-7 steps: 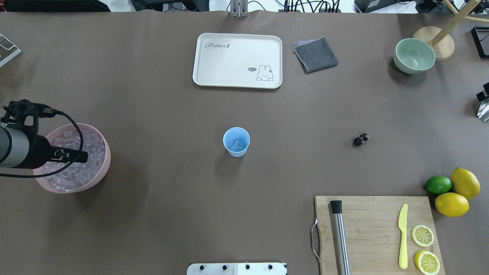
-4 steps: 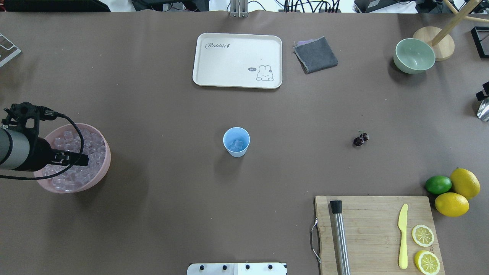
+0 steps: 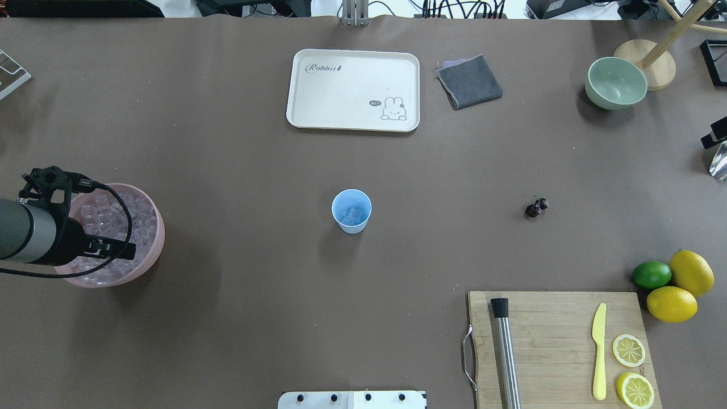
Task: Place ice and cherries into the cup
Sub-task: 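Lower the left gripper into the bowl and grasp another ice cube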
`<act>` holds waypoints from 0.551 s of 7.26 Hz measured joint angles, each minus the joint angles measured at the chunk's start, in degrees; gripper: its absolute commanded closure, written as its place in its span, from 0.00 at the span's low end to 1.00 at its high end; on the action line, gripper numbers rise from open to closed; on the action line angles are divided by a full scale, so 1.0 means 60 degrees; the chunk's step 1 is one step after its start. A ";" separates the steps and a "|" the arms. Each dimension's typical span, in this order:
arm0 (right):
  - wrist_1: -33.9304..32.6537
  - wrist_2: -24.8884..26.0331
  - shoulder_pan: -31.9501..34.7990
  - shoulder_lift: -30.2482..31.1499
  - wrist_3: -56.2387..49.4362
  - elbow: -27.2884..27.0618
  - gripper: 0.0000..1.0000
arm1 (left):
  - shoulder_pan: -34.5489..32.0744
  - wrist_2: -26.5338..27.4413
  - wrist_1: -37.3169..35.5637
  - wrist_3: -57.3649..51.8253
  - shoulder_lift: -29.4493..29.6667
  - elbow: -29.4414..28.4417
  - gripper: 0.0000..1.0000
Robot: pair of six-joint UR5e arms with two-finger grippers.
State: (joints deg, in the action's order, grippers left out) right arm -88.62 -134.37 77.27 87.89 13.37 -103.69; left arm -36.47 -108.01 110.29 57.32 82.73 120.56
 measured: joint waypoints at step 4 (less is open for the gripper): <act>-0.0010 0.0012 -0.0040 0.0027 0.0013 0.0018 0.00 | 0.0127 -0.0005 0.0002 -0.0012 -0.0004 0.0026 0.03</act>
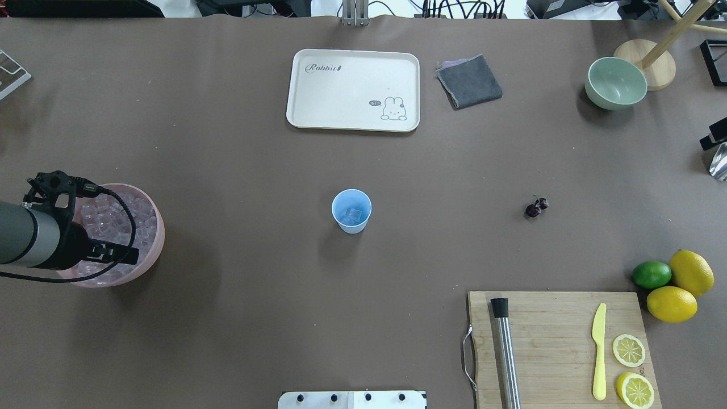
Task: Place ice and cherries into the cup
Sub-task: 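Lower the left gripper into the bowl and grasp another ice cube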
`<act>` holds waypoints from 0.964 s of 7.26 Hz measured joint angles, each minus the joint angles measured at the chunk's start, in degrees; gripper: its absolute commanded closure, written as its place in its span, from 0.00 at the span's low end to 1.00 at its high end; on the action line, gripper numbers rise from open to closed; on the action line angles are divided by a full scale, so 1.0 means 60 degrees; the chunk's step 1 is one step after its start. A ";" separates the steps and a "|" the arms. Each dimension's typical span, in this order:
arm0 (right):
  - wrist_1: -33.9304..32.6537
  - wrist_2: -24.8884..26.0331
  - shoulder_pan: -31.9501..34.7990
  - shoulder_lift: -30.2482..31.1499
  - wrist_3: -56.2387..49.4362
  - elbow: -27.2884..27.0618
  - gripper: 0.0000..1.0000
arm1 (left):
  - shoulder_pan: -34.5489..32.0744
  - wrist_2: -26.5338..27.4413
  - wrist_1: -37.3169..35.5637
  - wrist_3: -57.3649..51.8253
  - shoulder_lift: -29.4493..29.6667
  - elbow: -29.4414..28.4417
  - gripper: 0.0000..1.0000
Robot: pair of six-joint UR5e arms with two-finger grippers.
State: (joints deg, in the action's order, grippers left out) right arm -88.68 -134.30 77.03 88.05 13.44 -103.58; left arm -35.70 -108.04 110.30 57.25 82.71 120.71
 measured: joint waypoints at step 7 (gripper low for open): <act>-0.0001 0.0015 -0.0161 0.0049 0.0028 0.0037 0.00 | -0.0085 -0.0052 0.0529 -0.0939 -0.0499 -0.0139 0.03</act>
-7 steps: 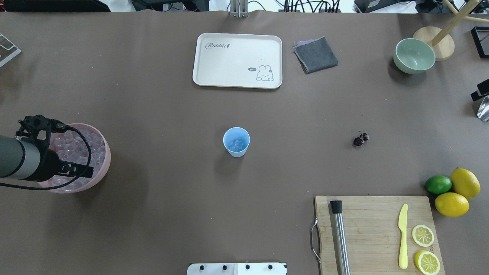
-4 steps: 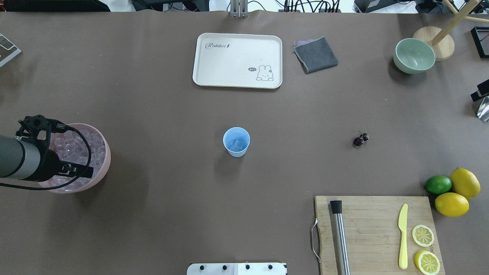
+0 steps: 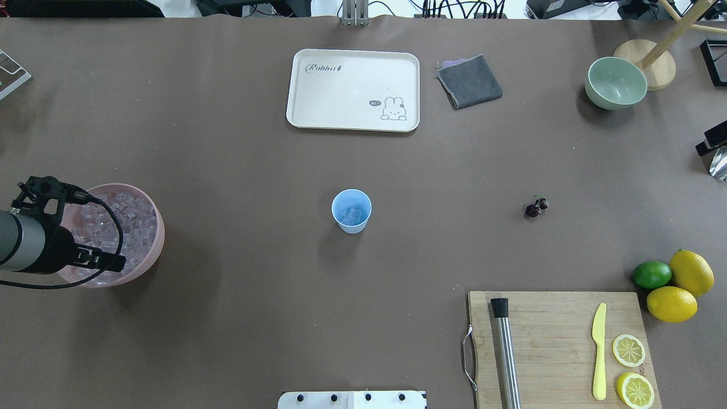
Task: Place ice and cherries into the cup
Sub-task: 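Lower the left gripper into the bowl and grasp another ice cube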
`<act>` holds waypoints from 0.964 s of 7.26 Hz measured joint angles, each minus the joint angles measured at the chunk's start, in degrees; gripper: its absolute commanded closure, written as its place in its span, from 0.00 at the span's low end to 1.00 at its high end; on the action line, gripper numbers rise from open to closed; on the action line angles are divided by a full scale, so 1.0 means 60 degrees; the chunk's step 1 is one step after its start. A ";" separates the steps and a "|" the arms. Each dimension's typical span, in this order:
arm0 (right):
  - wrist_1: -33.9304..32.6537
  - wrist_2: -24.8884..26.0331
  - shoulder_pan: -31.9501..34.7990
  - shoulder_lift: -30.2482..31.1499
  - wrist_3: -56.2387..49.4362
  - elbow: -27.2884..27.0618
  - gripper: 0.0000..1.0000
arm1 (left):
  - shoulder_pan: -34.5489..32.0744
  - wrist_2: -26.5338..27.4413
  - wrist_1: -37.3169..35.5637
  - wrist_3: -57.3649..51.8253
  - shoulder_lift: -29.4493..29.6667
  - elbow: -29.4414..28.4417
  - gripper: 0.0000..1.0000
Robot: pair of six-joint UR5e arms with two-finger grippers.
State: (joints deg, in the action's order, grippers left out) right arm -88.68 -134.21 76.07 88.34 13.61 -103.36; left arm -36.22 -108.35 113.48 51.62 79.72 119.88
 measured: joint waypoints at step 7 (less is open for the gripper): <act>0.0002 0.0000 -0.0007 -0.0002 0.0002 -0.0066 0.00 | 0.0078 -0.0306 0.0848 -0.0093 -0.0142 -0.0519 0.03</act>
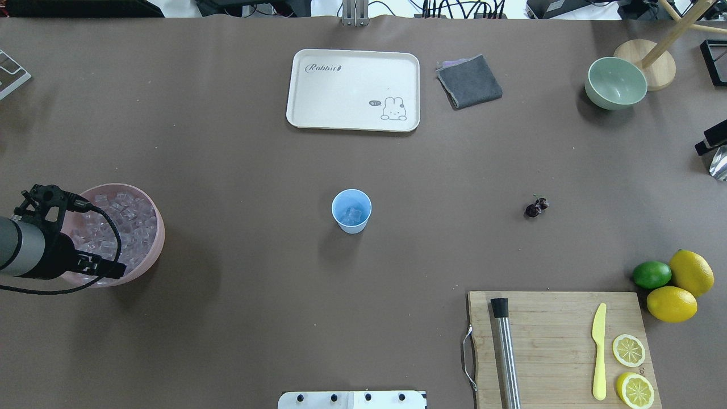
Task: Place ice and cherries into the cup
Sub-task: 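Lower the left gripper into the bowl and grasp another ice cube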
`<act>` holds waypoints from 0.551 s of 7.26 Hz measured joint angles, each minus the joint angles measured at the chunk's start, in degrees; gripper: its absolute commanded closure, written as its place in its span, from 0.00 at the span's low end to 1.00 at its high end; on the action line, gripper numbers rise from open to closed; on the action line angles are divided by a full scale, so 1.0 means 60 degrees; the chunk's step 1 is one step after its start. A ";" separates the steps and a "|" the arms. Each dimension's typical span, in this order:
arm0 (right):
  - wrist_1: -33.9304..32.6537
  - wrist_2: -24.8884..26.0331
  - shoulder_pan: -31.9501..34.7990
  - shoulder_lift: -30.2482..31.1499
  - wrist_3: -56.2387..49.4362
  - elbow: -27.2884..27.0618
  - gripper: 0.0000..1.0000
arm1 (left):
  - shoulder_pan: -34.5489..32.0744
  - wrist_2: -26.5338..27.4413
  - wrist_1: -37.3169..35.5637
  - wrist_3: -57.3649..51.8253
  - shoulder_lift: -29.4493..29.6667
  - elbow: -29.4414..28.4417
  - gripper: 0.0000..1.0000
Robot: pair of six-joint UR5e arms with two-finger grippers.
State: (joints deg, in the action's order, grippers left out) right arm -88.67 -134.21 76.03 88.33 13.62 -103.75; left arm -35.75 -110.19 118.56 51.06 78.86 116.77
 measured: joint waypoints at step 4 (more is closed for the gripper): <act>0.0001 0.0000 0.0000 0.0000 0.0010 -0.0007 0.00 | 0.0020 -0.0063 0.0001 0.0001 -0.0111 0.0047 0.03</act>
State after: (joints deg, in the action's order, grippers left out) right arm -88.66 -134.21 76.03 88.33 13.68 -103.80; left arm -35.63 -110.56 118.57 51.06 78.19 117.05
